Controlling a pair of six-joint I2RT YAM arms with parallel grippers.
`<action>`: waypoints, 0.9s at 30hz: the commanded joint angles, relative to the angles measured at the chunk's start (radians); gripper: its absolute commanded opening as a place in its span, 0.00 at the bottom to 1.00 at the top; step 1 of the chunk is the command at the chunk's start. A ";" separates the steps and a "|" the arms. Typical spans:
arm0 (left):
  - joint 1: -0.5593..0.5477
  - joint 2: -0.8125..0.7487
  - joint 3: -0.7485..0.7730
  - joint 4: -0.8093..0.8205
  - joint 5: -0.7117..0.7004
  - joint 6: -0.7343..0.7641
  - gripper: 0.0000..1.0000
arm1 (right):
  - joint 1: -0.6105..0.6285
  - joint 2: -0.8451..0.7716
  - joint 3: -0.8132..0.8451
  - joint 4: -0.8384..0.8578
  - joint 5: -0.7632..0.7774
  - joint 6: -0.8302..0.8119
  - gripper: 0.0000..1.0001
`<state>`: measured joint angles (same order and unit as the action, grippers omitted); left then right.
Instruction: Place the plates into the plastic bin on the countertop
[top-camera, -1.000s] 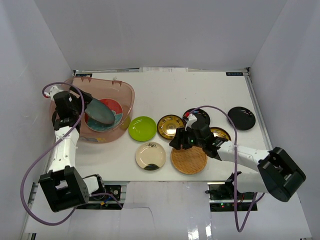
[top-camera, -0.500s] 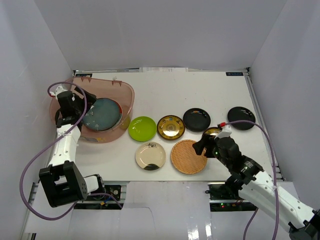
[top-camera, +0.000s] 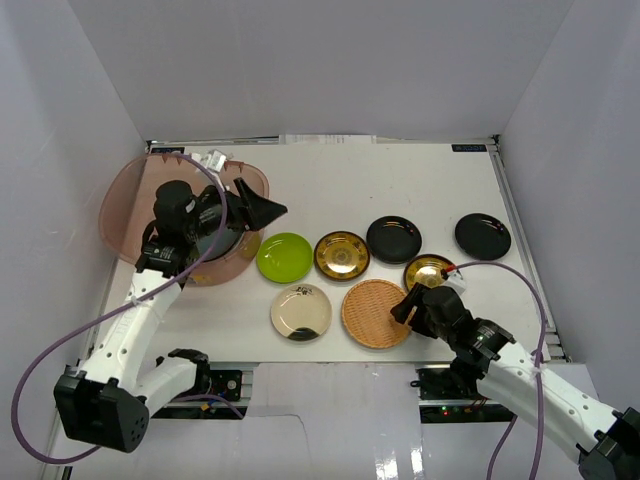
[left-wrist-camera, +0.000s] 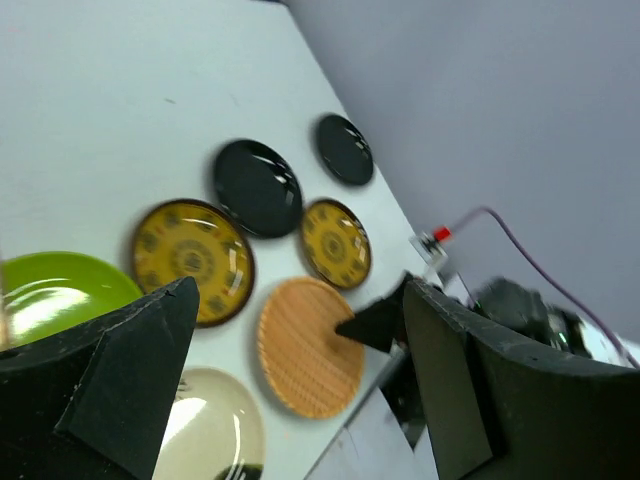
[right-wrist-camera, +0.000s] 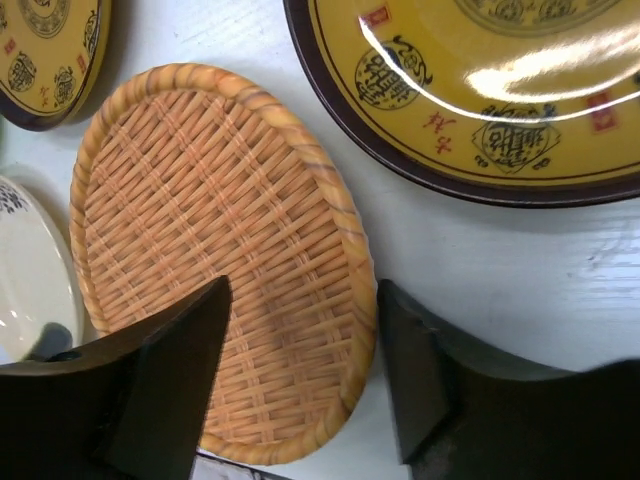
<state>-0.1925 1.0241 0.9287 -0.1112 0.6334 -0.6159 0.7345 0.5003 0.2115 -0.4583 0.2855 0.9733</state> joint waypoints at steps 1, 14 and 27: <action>-0.067 -0.044 -0.068 -0.021 0.149 0.061 0.93 | 0.000 0.032 -0.084 0.039 -0.042 0.073 0.63; -0.108 -0.136 -0.041 -0.033 0.127 0.087 0.93 | 0.000 -0.140 0.032 -0.111 -0.003 0.076 0.08; -0.108 -0.392 0.027 0.129 -0.040 0.070 0.96 | 0.000 0.226 0.656 0.203 -0.188 -0.260 0.08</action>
<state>-0.2970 0.6739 0.9207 -0.0494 0.6636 -0.5415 0.7334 0.6136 0.8089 -0.4816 0.2089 0.8055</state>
